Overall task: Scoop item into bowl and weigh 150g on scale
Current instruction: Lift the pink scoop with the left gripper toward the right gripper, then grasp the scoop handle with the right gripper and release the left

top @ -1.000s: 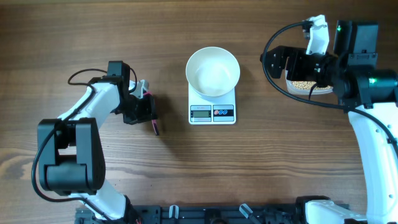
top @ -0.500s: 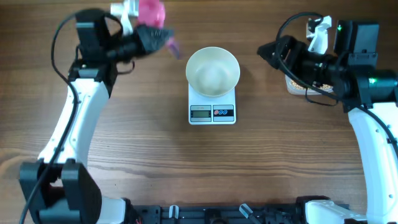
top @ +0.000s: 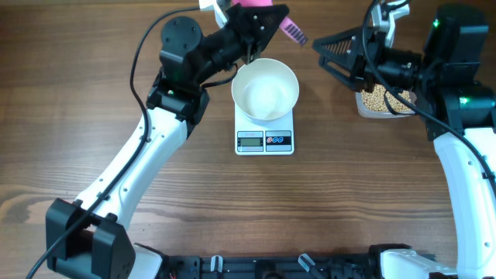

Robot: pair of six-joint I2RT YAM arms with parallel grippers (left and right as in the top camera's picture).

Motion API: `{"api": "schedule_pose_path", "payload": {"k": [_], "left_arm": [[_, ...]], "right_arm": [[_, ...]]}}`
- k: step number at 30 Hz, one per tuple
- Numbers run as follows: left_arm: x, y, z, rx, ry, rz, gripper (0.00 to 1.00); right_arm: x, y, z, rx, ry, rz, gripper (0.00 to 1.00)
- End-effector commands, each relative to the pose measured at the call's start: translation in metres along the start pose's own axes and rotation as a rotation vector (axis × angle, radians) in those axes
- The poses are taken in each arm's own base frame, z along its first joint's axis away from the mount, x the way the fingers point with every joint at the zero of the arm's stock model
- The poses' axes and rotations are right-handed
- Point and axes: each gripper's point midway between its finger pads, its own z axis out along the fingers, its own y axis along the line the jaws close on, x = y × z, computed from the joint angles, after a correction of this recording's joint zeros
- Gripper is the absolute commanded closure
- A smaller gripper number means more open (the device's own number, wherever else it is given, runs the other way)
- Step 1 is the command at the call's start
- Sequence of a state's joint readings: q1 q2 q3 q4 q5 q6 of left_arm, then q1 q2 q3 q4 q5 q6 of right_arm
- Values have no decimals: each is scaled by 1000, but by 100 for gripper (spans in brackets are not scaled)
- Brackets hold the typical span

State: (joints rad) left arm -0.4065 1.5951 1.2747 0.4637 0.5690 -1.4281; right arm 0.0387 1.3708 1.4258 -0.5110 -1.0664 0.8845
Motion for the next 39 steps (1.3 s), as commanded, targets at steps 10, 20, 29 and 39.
{"api": "schedule_pose_path", "payload": {"k": [10, 20, 29, 39], "left_arm": [[-2, -14, 5, 59, -61, -211, 96], [14, -14, 11, 56, -23, -218, 96], [40, -13, 21, 45, 19, -226, 96], [35, -13, 21, 46, -13, -227, 95]], "right_arm": [[-16, 33, 8, -80, -59, 98, 38], [-24, 30, 7, -62, -106, 152, 51], [-26, 29, 7, -60, -119, 179, 58], [-28, 28, 7, -57, -128, 203, 71]]}}
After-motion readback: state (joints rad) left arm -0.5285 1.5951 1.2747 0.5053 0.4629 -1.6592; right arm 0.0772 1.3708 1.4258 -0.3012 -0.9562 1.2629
